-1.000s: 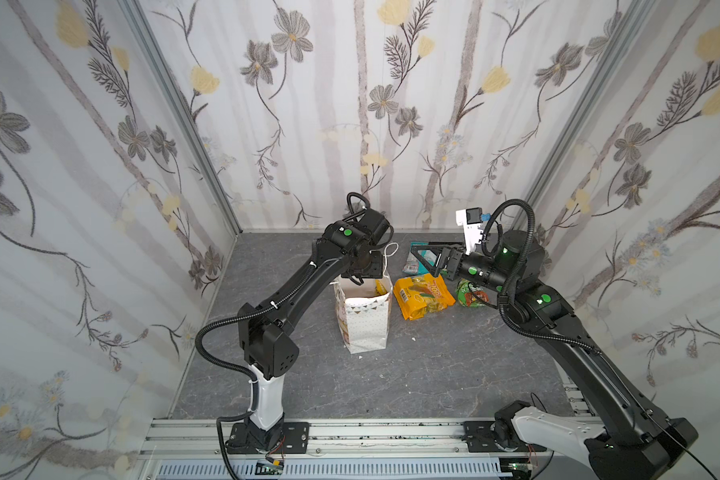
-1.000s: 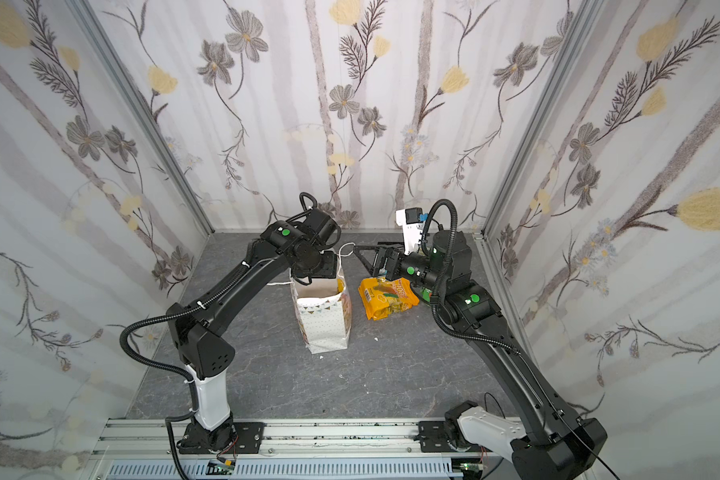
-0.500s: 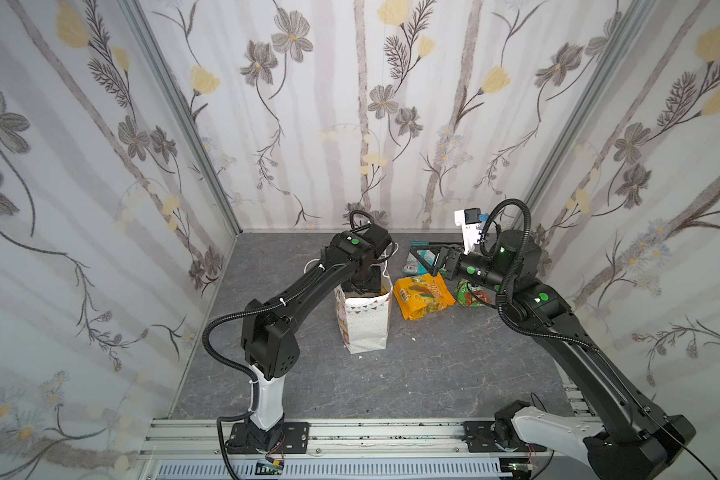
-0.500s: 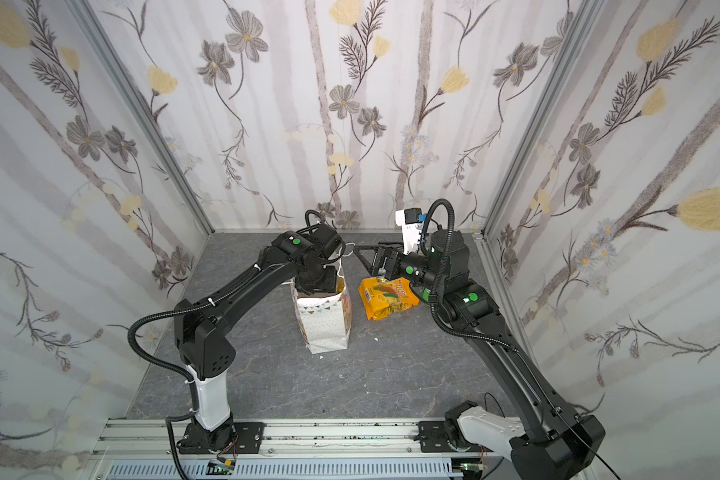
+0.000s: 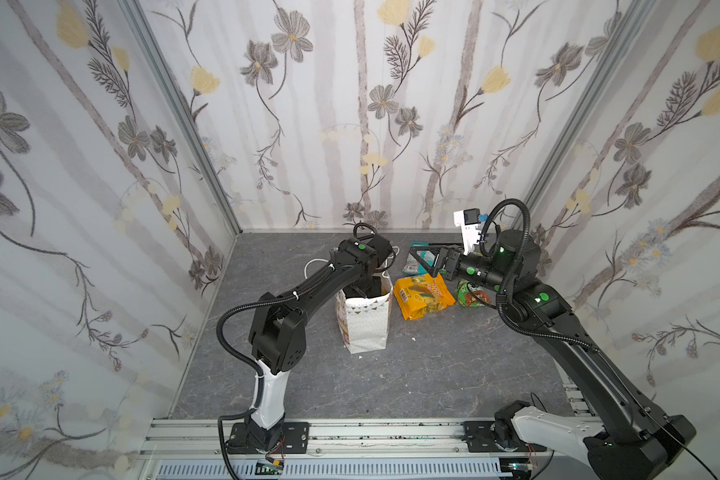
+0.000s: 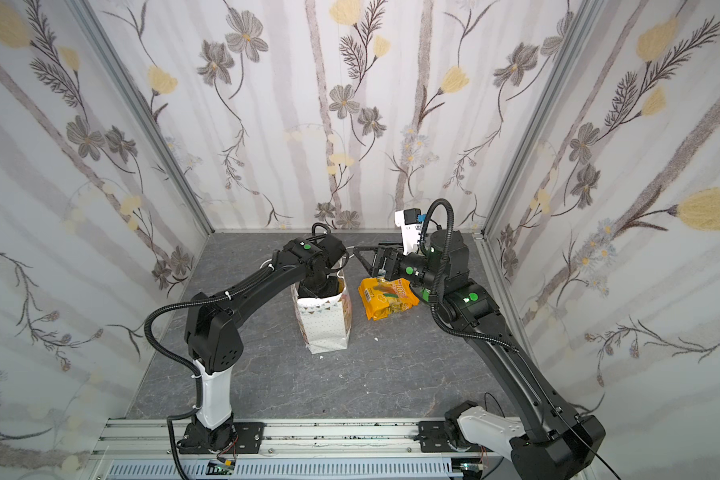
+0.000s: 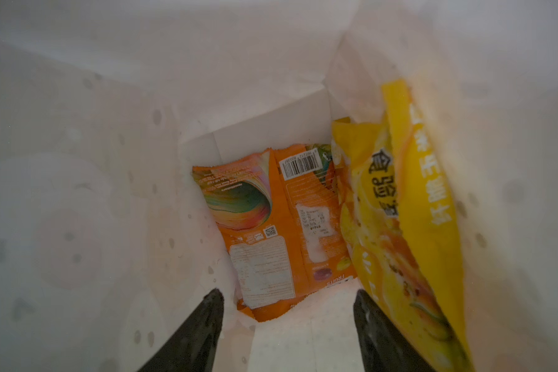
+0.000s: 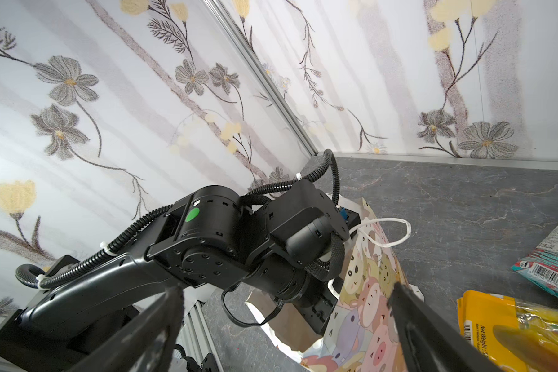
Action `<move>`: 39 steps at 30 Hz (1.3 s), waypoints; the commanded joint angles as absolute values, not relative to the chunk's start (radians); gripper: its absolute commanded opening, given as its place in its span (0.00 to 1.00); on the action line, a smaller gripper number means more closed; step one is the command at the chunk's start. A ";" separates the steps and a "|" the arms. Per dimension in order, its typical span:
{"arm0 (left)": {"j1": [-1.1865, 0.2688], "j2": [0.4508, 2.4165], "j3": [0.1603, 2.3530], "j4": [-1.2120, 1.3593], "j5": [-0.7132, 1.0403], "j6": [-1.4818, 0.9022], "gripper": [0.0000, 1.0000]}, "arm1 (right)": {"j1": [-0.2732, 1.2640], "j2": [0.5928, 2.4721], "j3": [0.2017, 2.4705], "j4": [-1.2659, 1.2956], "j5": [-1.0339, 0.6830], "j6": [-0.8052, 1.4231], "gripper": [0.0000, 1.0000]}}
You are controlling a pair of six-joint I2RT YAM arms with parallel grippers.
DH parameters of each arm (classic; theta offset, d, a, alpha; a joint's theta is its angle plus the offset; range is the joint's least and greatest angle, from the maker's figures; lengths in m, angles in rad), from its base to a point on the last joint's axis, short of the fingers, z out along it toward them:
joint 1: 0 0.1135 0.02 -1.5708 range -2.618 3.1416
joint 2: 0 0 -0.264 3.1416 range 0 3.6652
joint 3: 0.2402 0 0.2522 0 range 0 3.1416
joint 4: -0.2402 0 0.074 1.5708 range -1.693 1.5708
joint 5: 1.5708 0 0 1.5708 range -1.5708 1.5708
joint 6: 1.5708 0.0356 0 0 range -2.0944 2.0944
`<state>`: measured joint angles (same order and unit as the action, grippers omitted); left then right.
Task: Take the snacks out of the paper bag
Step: 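Lower the left gripper into the bag toward the orange rainbow-printed pack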
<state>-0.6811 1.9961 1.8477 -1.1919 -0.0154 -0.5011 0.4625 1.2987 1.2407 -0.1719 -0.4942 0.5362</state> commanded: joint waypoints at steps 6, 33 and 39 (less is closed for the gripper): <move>-0.677 1.995 1.742 -1.125 -0.038 -0.484 0.68 | 0.474 1.286 1.241 -0.245 -0.481 0.490 0.99; -0.667 2.070 1.618 -1.017 0.052 -0.468 0.32 | 0.515 1.324 1.285 -0.259 -0.462 0.488 0.99; -0.667 2.050 1.624 -1.018 0.054 -0.463 0.08 | 0.515 1.325 1.286 -0.264 -0.458 0.488 0.99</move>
<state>-0.6678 2.0655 1.6203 -1.0145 0.0563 -0.4667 0.5152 1.3212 1.2789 -0.2726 -0.4717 0.5026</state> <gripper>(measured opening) 0.097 0.993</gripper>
